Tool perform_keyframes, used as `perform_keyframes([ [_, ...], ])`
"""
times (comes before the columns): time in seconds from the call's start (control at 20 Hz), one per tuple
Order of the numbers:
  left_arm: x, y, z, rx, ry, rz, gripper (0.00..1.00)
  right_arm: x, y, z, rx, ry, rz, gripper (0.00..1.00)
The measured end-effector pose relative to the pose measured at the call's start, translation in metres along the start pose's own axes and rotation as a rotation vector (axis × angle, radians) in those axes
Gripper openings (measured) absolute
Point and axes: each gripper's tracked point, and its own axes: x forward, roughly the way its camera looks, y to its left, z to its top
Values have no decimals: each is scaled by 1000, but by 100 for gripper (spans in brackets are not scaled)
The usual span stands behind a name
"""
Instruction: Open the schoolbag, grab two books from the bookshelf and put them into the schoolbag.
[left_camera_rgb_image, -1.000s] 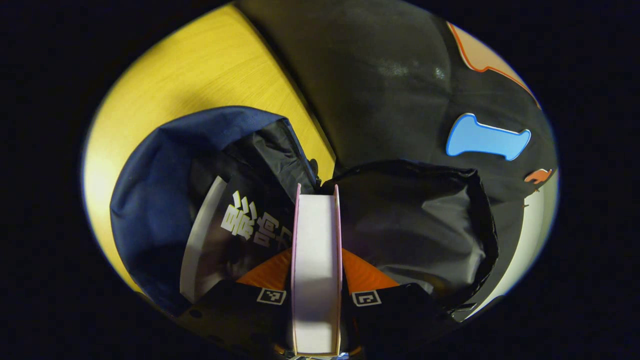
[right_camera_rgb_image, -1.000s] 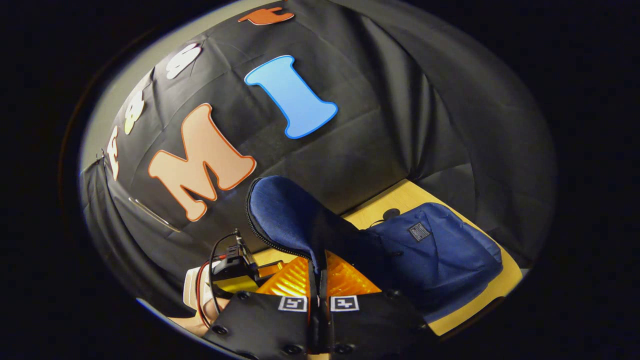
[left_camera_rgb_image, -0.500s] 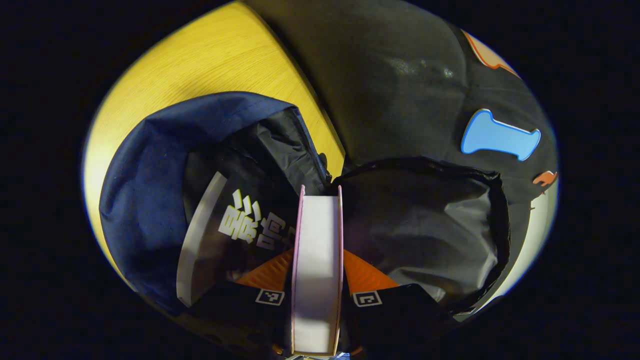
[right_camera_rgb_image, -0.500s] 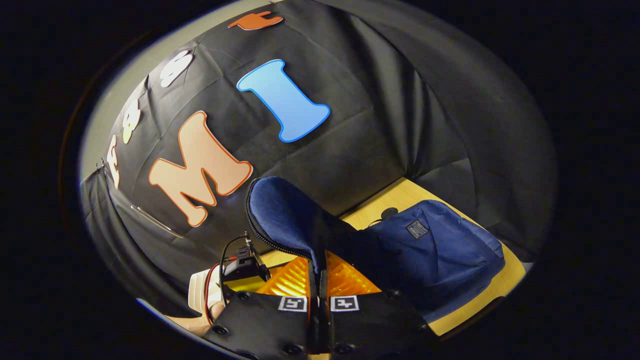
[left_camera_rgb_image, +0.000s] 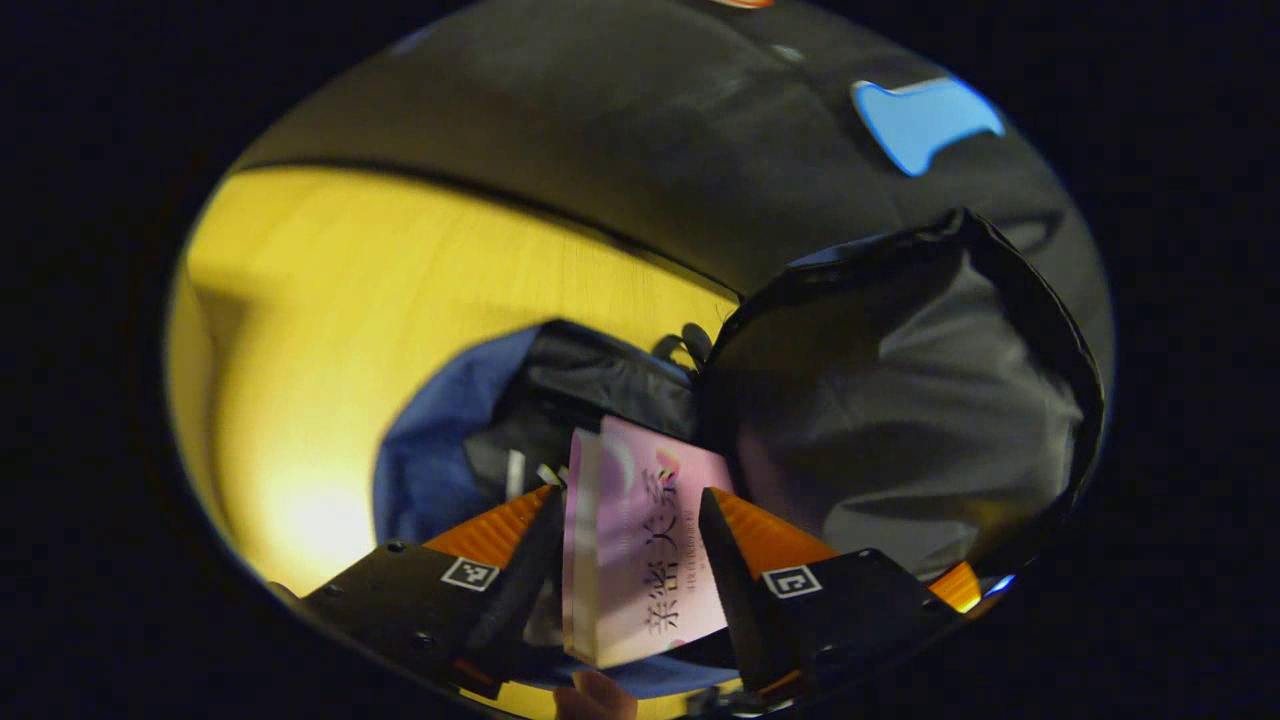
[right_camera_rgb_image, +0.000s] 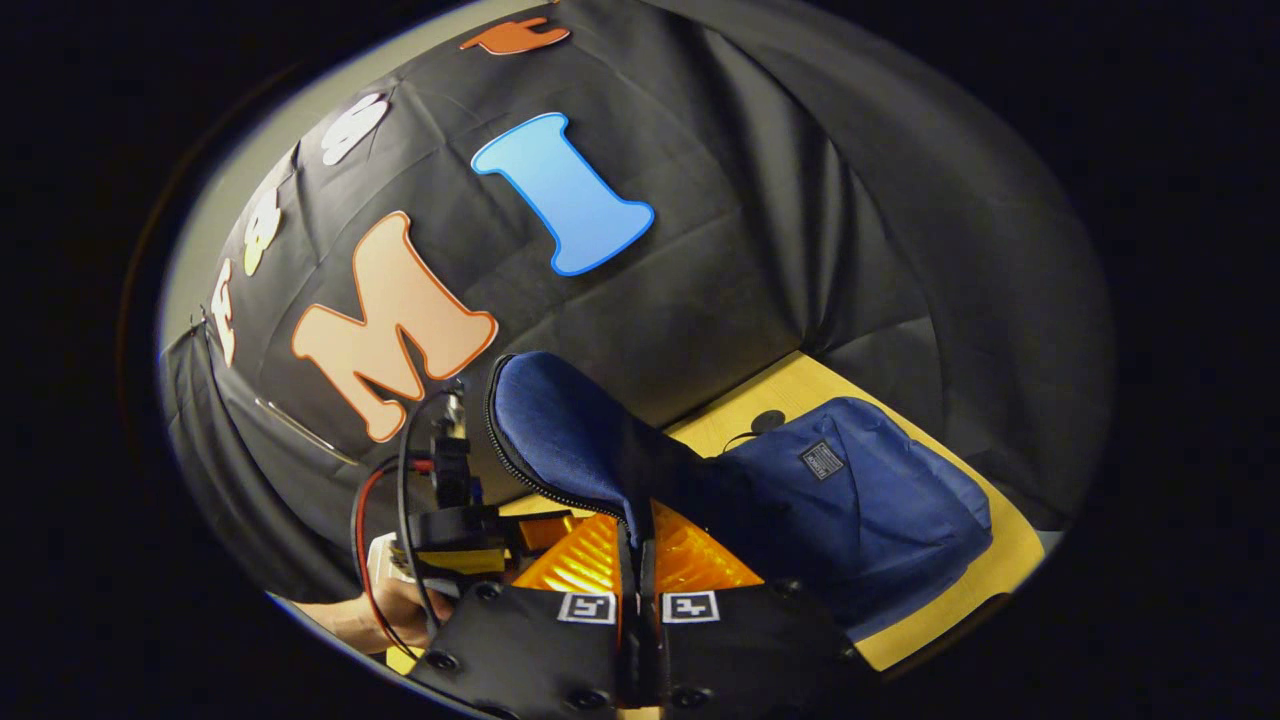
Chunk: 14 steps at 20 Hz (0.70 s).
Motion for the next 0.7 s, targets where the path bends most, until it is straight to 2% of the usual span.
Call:
perform_keyframes([
  [0.05,-6,7,10,66,-33,33,90,-1,2,-1,-3,3,4,3],
  [0.1,-15,11,16,124,-54,53,95,-3,4,-4,-15,9,2,4],
  [0.2,-28,14,25,247,-98,98,95,-3,4,-8,-49,15,-8,4],
  [0.25,-35,21,33,308,-140,143,96,-5,5,-7,-65,17,-15,4],
  [0.4,-78,25,60,408,-292,198,95,-3,8,-9,-101,17,-32,5],
  [0.6,-171,26,99,509,-555,186,95,-2,12,-15,-149,30,-55,5],
  [0.7,-221,44,109,571,-643,223,94,-4,15,-17,-188,39,-73,5],
])
